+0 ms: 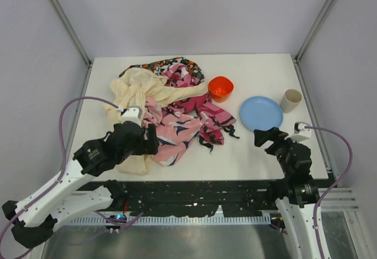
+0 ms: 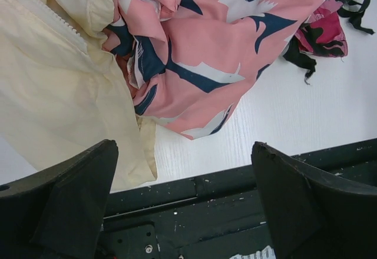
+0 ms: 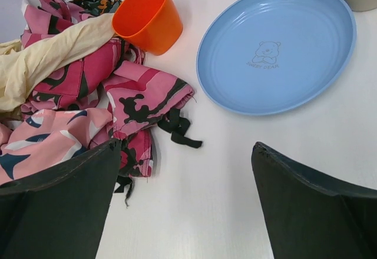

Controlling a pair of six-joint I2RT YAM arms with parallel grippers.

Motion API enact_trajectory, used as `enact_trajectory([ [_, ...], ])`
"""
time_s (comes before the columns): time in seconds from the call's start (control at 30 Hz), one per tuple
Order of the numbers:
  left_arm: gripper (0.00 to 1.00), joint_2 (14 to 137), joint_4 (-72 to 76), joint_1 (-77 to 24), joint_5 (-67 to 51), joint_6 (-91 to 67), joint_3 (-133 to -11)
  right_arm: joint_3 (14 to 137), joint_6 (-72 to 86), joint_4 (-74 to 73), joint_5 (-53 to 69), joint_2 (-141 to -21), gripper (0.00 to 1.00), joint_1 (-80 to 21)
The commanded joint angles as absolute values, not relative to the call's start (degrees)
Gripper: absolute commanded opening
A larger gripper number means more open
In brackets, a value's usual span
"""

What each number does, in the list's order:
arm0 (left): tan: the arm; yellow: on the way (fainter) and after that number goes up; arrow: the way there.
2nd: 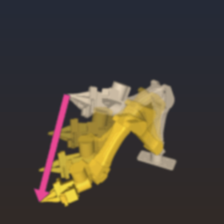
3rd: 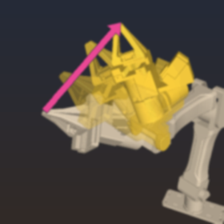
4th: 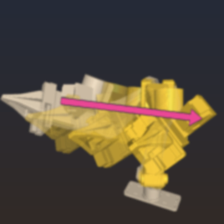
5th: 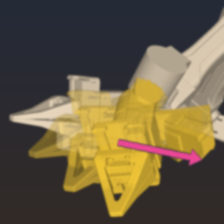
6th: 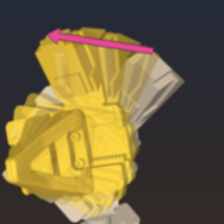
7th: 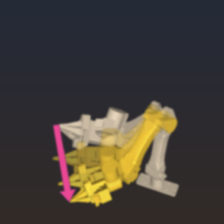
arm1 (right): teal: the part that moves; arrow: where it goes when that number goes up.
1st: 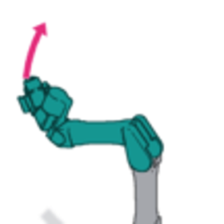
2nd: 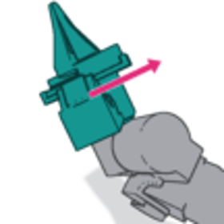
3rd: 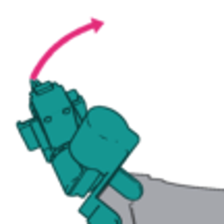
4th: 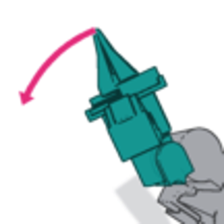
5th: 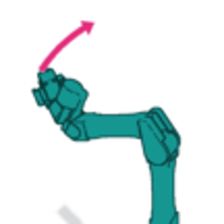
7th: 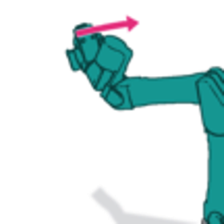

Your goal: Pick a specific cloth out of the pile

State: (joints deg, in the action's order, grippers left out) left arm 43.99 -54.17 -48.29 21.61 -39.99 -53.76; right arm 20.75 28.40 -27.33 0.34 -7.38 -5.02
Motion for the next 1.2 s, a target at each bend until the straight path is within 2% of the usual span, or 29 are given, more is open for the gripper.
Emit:
enact_trajectory([
  [0.0, 1.0, 43.5, -53.5, -51.0, 25.2, -37.6, -53.4, 20.8, 28.9, -26.7, 0.2, -5.3, 0.95, -4.8],
  [0.17, 1.0, 45.3, -49.4, -52.7, 23.3, -32.8, -52.9, 19.9, 28.7, -25.5, 1.6, -3.7, 0.95, -4.9],
  [0.43, 1.0, 55.2, -46.7, -51.3, 32.2, -32.1, -54.1, 19.2, 28.6, -25.2, 2.5, -3.1, 0.95, -5.0],
  [0.53, 1.0, 58.5, -41.2, -47.7, 28.7, -30.2, -53.2, 19.1, 28.6, -25.1, 3.4, -3.0, 0.95, -5.0],
  [0.7, 1.0, 66.3, -35.6, -37.5, 14.3, -29.8, -50.9, 19.1, 28.7, -25.2, 3.3, -2.4, 0.95, -4.9],
  [1.03, 1.0, 90.0, -34.7, -36.1, 13.0, -30.1, -55.5, 18.7, 28.6, -24.4, 2.8, -2.2, 0.95, -4.9],
  [1.1, 0.97, 95.0, -34.2, -36.0, 11.9, -30.5, -57.6, 18.6, 28.6, -24.4, 2.6, -2.3, 0.95, -4.9],
  [1.17, 0.82, 98.8, -35.8, -35.8, 13.9, -31.8, -60.4, 18.5, 28.6, -24.3, 2.3, -2.4, 0.95, -4.9],
])
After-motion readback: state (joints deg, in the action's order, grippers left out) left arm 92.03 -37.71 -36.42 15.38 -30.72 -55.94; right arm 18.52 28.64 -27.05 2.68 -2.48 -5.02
